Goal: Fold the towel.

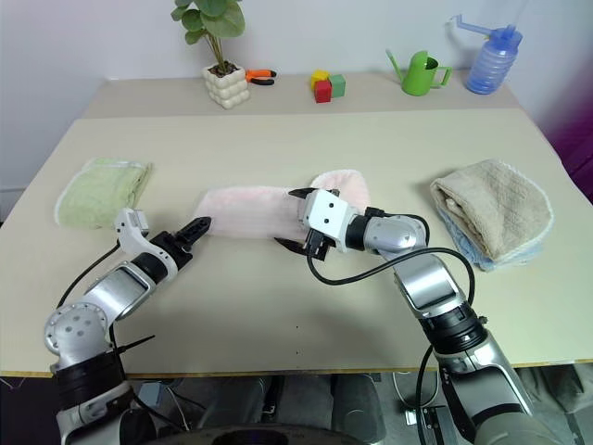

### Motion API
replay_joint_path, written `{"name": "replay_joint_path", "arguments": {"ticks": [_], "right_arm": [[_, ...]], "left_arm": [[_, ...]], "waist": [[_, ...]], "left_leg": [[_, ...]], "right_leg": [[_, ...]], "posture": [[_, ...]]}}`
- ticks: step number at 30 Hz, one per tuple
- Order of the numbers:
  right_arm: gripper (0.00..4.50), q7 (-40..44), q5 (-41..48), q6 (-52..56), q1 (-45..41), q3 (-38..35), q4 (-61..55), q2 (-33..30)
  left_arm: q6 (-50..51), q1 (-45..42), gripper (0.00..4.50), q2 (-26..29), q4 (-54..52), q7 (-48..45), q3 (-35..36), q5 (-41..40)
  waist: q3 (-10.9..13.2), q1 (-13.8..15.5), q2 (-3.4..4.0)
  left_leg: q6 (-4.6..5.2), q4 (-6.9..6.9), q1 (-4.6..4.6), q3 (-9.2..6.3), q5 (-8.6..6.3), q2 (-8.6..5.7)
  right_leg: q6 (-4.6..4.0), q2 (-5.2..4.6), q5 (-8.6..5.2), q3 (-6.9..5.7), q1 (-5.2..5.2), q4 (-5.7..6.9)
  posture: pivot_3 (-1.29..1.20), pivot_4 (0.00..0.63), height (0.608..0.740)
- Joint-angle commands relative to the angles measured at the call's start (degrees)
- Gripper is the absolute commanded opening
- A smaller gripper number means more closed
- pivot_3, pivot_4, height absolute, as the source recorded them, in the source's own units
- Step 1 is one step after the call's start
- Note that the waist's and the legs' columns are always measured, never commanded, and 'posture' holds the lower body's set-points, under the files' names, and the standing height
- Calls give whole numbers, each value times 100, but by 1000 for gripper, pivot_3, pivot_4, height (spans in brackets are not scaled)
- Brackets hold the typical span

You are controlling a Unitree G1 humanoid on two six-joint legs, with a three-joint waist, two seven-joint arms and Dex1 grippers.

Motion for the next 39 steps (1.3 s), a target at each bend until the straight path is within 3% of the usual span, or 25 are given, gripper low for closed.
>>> {"name": "replay_joint_path", "arguments": {"ticks": [1,2,7,17,21,25,28,31,33,39], "right_arm": [[4500,-52,-34,-13,34,-27,-456,21],[4500,-56,-48,7,65,-16,-503,27],[4500,-89,-104,131,200,13,-722,36],[4500,-89,-158,260,338,-20,-949,-40],[4500,-98,-158,282,321,-103,-897,-91],[4500,-160,-212,221,303,-182,-703,-168],[4500,-202,-260,159,298,-209,-562,-192],[4500,-228,-276,94,313,-259,-444,-199],[4500,-305,-339,26,360,-323,-316,-231],[4500,-458,-408,-43,463,-450,-190,-253]], "left_arm": [[-95,-168,2654,90,426,138,34,61],[-132,-214,2455,103,499,134,15,96],[-405,-305,29,84,709,110,93,62],[-1255,-268,29,421,243,-486,435,-166],[-1436,-202,29,892,43,-807,590,-235],[-1420,-252,29,1716,-284,-1517,202,28],[-1455,-498,29,1992,-371,-1892,-262,222],[-1542,-889,29,2342,-543,-2456,-1322,925],[-1583,-1270,29,2311,-646,-2788,-2252,1359],[-1923,-1750,29,1989,-424,-3564,-3947,2401]], "waist": [[0,3,0],[0,5,0],[0,13,-3],[5,-6,-12],[6,-1,-12],[8,8,-17],[8,27,-18],[8,14,-20],[8,10,-20],[9,-44,-19]], "left_leg": [[0,0,0,0,0,-1],[1,0,0,0,0,-1],[-28,0,-1,0,16,-3],[-28,-1,-7,-1,15,0],[-28,-2,-10,-1,16,2],[-28,-2,-12,-2,15,1],[-26,-2,-13,-3,14,-4],[-26,-2,-13,-5,14,-5],[-26,-5,-14,-3,14,-5],[-27,-11,-16,3,15,-1]], "right_leg": [[0,0,0,0,1,0],[0,0,0,0,1,0],[0,-3,0,0,1,-2],[0,-1,0,0,-4,-4],[0,0,0,0,-8,-5],[0,0,0,-1,-9,-5],[0,-5,0,-2,-4,-9],[0,-5,0,-5,-4,-9],[0,-4,0,-4,-6,-9],[0,0,0,0,-13,-12]], "posture": [[0,150,732],[0,150,732],[0,150,732],[0,150,732],[0,150,732],[0,150,732],[0,150,732],[0,150,732],[0,150,732],[0,150,732]]}}
